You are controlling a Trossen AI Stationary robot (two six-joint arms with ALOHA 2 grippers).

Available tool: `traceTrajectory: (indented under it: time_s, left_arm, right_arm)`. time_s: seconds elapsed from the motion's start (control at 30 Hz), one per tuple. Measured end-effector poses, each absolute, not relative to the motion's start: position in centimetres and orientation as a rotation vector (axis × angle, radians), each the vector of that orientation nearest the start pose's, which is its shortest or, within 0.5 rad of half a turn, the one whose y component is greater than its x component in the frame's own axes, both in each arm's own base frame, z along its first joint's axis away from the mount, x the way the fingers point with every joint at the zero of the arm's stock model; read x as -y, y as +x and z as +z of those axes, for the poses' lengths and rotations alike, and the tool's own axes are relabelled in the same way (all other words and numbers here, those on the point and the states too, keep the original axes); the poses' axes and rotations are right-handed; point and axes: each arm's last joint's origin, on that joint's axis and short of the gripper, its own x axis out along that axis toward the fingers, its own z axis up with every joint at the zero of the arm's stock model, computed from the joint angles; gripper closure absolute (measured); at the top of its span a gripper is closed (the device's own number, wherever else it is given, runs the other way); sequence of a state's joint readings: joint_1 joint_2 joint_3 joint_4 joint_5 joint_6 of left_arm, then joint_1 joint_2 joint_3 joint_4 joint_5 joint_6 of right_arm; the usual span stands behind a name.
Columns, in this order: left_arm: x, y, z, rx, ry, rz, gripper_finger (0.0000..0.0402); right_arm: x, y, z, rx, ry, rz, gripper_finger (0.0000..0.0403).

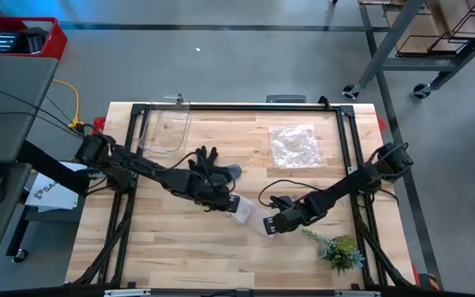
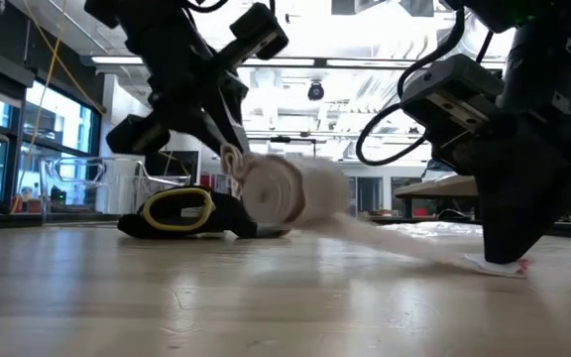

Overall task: Roll bandage
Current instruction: Roll the white-brown bandage

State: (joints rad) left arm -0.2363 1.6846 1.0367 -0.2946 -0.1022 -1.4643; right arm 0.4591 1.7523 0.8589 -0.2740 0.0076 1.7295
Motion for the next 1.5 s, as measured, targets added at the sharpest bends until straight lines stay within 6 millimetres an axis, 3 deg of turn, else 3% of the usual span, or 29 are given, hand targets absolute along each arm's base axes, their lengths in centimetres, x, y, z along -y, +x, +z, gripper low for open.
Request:
traceTrajectory:
  time_s: [0.77,1.0,1.23,1.5]
  left_arm:
    - [8.4,34.1,19.0,-0.689,-1.219,0.504,0.0401]
    - [8.8,34.8,17.4,-0.700,-1.247,0.517,0.0401]
    - [8.9,35.3,18.0,-0.649,-1.251,0.444,0.0401]
    - [9.3,36.1,17.0,-0.665,-1.264,0.373,0.0388]
  right_arm:
    - [-13.5,27.4,12.0,-1.119,1.246,-0.677,0.0403]
    - [-13.5,27.4,12.0,-1.114,1.248,-0.681,0.0403]
    - [-13.2,27.6,12.0,-1.111,1.256,-0.687,0.0403]
    - [-12.9,27.7,11.9,-1.111,1.258,-0.688,0.0403]
